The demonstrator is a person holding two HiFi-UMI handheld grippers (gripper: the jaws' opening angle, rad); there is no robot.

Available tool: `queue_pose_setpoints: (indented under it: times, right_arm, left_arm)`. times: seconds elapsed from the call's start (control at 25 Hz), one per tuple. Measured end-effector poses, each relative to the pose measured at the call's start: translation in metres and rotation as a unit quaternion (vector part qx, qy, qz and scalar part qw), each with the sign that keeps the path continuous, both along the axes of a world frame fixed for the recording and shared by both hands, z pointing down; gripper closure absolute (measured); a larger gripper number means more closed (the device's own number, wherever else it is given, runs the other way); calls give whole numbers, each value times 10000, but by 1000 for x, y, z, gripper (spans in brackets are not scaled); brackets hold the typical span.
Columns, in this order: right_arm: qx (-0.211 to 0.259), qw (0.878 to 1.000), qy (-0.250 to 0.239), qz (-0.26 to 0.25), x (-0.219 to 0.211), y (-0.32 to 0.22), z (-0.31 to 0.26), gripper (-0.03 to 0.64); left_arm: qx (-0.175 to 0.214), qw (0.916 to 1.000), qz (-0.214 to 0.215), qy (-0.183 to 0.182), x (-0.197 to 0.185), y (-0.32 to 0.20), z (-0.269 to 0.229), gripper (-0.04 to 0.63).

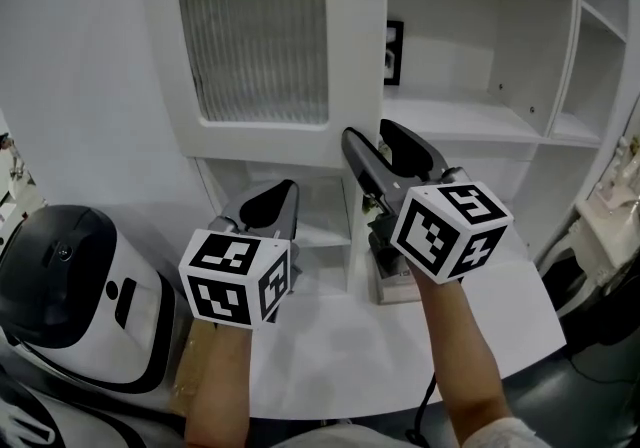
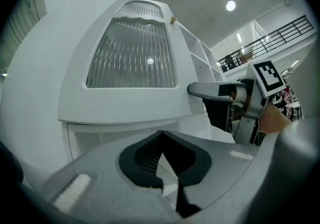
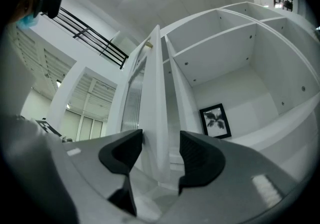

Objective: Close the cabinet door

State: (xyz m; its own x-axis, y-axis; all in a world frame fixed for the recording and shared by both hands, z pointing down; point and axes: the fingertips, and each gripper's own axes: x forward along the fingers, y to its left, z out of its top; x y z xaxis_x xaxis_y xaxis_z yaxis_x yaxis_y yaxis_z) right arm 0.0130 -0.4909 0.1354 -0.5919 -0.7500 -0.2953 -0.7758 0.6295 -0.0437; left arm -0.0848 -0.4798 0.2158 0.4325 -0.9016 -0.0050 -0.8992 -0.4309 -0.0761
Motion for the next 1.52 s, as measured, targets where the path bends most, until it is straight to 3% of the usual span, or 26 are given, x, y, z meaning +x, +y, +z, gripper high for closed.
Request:
queue_pose_setpoints:
  times: [0.64, 1.52]
  right_arm:
    - [-70, 9994, -45, -348, 3, -36, -1, 374]
    - [-46, 9997, 180, -133, 0, -62, -1, 383]
  left_arm:
    - [-27, 9993, -361, 46, -4, -23, 1, 598]
    - [31, 9993, -361, 133, -9, -39, -6, 598]
